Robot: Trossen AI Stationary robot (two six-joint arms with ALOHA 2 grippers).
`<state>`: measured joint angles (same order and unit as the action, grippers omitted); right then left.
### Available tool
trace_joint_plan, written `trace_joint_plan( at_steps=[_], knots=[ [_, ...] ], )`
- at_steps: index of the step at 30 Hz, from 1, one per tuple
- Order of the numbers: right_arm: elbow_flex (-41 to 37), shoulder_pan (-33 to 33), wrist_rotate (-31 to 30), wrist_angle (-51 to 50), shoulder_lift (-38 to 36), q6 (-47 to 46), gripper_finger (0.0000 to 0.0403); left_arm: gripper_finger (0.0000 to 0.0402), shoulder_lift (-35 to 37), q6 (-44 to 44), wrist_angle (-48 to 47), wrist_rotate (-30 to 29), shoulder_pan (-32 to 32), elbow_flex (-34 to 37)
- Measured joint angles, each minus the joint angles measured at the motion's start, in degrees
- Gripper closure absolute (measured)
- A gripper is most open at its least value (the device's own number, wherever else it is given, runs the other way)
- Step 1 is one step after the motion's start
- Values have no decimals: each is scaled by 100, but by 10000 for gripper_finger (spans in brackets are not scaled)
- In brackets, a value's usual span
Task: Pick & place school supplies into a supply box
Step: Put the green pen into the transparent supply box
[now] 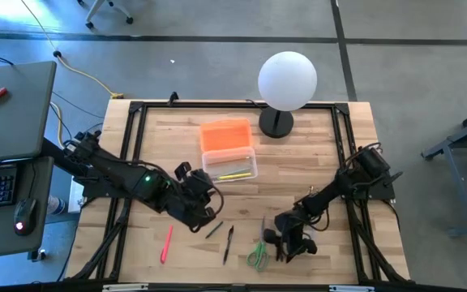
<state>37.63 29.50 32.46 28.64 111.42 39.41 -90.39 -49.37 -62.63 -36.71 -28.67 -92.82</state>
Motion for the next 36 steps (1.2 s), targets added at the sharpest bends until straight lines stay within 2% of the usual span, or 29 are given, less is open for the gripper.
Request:
trace_joint_plan(
  at_steps=[5,10,14,17,22,26,29,32,36],
  knots=[
    [4,-95,354,-45,138,41,324,284,2,-45,-2,-24,-108,0],
    [-2,-251,429,43,147,31,392,284,2,-47,-2,-35,-100,0],
    [-33,-377,510,551,166,-60,381,284,1,-47,-2,-56,-100,0],
    [-31,-499,471,825,41,140,387,284,0,-47,-2,-55,-100,0],
    [-28,-873,-38,418,-614,446,392,284,0,-47,-2,-137,-100,0],
    [-30,-1331,-186,69,-1345,844,392,284,0,-45,-4,-333,-100,0],
    [0,-1781,-828,240,-1759,1243,398,284,0,-51,-2,-542,-100,0],
    [243,-2314,-1746,619,-1843,981,395,284,1,-69,8,-853,-98,0],
    [991,-3047,-1962,743,-1403,-3,394,284,1,-59,2,-1261,-95,0]
  ],
)
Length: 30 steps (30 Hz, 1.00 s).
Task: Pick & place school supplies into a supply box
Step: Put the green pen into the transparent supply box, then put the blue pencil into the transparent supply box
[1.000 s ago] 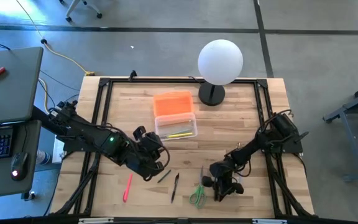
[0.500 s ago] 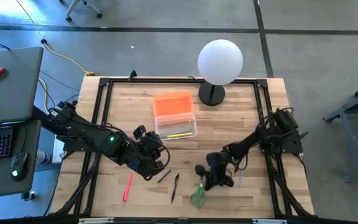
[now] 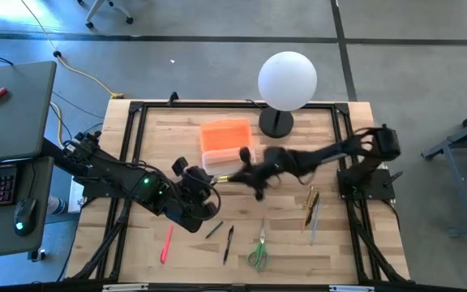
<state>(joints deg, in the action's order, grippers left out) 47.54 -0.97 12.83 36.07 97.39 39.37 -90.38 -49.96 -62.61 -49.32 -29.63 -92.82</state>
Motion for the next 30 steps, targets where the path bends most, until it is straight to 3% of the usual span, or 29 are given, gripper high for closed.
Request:
trace_joint_plan(
  at_steps=[6,12,24,30],
  knots=[
    [1183,-660,24,-1001,967,-1082,398,284,0,14,-13,-81,0,0],
    [1643,-733,-72,-1549,1668,-1529,393,284,-1,14,-13,37,0,0],
    [1669,-845,-760,-1696,1791,-2123,381,284,1,14,-9,39,0,0],
    [1669,-993,-597,-1791,1791,-2286,345,284,-1,-47,-4,30,0,0]
  ],
)
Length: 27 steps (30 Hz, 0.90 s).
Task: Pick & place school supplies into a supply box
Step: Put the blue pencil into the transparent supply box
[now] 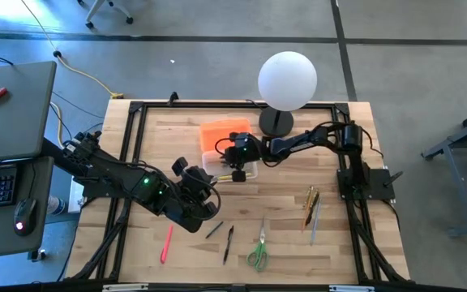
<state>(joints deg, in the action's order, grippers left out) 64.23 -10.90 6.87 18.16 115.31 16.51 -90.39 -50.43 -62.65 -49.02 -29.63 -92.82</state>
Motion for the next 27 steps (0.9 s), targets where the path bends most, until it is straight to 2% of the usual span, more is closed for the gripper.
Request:
trace_joint_plan(
  at_steps=[6,10,13,16,18,20,23,27],
  knots=[
    [-2,66,10,-47,-39,-13,313,284,0,-89,0,-3,0,0],
    [-2,339,18,-543,-508,190,307,284,1,-105,0,-4,0,0],
    [-2,646,58,-1513,-1195,239,310,284,0,-107,0,18,0,0],
    [-13,1049,455,-2943,-2002,354,321,284,1,-107,-2,29,-2,0],
    [-185,1403,549,-3554,-2544,500,332,284,-5,-107,-3,38,-2,0],
    [-526,1755,298,-3756,-3109,499,340,284,-32,-99,-6,30,-2,0],
    [-1187,2197,-247,-3946,-4082,26,346,284,-58,-90,-29,-45,-2,0],
    [-2331,2663,-456,-3780,-5378,-581,342,284,-90,-88,-55,-34,-2,-1]
  ],
)
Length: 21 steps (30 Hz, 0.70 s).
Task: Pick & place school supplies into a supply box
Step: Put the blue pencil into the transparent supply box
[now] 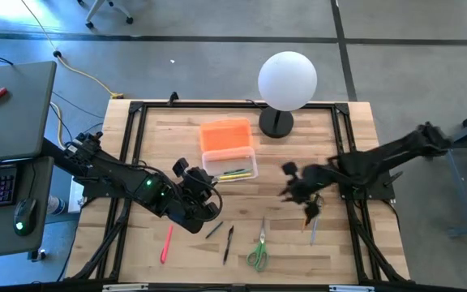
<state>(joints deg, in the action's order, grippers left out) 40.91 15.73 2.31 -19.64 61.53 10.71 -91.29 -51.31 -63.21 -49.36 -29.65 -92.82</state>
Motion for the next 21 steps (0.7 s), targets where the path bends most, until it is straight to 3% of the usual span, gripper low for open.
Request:
trace_joint_plan(
  at_steps=[4,8,13,21],
  knots=[
    [-1150,389,-136,466,-855,-804,330,284,4,0,-1,-19,0,-1],
    [-1861,566,-486,695,-1068,-1221,314,284,4,1,1,-75,1,-1],
    [-1959,598,-543,518,-941,-1223,302,284,4,-64,27,-117,0,-1],
    [-1959,967,15,590,-469,-1305,308,284,4,-168,23,-122,0,-1]
  ],
)
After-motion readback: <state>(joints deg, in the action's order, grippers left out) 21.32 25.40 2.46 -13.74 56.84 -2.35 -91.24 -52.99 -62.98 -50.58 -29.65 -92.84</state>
